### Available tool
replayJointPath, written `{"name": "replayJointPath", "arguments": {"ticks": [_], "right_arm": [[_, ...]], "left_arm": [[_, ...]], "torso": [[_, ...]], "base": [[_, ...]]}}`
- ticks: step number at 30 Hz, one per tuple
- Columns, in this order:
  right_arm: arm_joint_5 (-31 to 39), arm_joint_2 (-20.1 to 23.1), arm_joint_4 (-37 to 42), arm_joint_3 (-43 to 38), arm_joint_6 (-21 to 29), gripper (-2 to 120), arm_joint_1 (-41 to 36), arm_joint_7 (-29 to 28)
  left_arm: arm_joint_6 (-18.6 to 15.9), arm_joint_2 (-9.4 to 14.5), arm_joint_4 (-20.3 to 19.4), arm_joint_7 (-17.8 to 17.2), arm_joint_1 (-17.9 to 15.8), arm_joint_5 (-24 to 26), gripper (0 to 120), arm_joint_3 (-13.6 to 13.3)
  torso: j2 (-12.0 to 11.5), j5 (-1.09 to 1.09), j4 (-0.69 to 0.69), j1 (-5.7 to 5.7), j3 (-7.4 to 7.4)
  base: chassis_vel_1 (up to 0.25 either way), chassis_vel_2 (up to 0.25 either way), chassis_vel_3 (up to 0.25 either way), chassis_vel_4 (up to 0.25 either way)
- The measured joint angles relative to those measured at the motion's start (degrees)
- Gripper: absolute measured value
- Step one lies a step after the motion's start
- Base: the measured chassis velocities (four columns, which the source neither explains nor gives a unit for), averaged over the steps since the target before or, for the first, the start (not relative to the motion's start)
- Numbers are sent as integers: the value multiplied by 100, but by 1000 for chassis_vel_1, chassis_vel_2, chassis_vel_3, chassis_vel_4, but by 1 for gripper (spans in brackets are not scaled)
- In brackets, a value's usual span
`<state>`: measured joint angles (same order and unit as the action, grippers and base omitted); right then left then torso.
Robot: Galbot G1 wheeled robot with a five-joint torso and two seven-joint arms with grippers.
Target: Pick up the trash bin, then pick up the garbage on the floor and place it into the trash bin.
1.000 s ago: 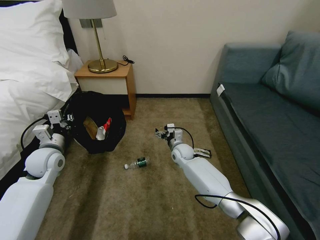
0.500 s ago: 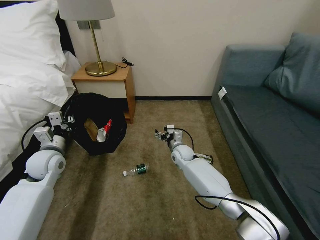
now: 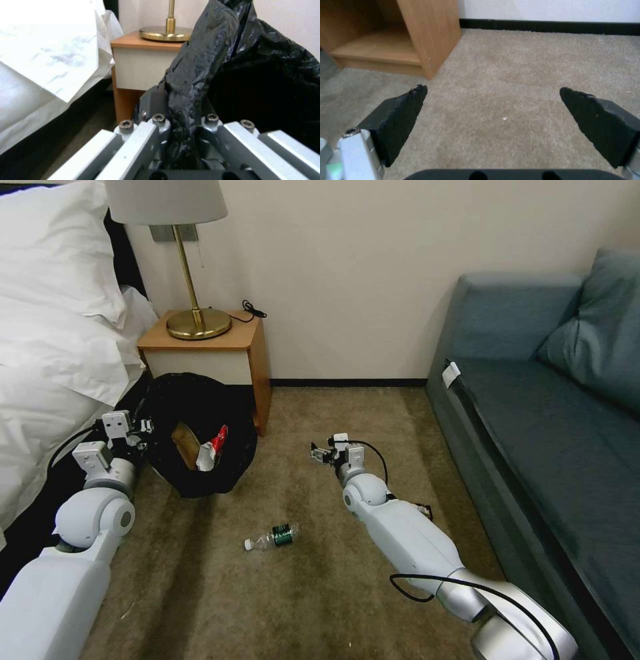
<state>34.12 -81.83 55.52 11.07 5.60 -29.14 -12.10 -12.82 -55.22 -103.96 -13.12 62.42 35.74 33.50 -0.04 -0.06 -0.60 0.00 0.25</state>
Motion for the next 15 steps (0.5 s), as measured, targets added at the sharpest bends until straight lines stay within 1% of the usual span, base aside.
{"name": "replayJointPath", "arguments": {"ticks": [5,15], "right_arm": [[-17,-1,-33,2,-1,100,0,9],[-79,-20,-48,-1,-18,100,-54,25]], "left_arm": [[-1,-6,-110,-12,97,0,4,47],[-2,-63,-190,-25,202,-80,4,79]], "torso": [[0,1,1,0,0],[0,0,1,0,0]], "base": [[-105,94,100,-82],[-89,108,92,-91]]}}
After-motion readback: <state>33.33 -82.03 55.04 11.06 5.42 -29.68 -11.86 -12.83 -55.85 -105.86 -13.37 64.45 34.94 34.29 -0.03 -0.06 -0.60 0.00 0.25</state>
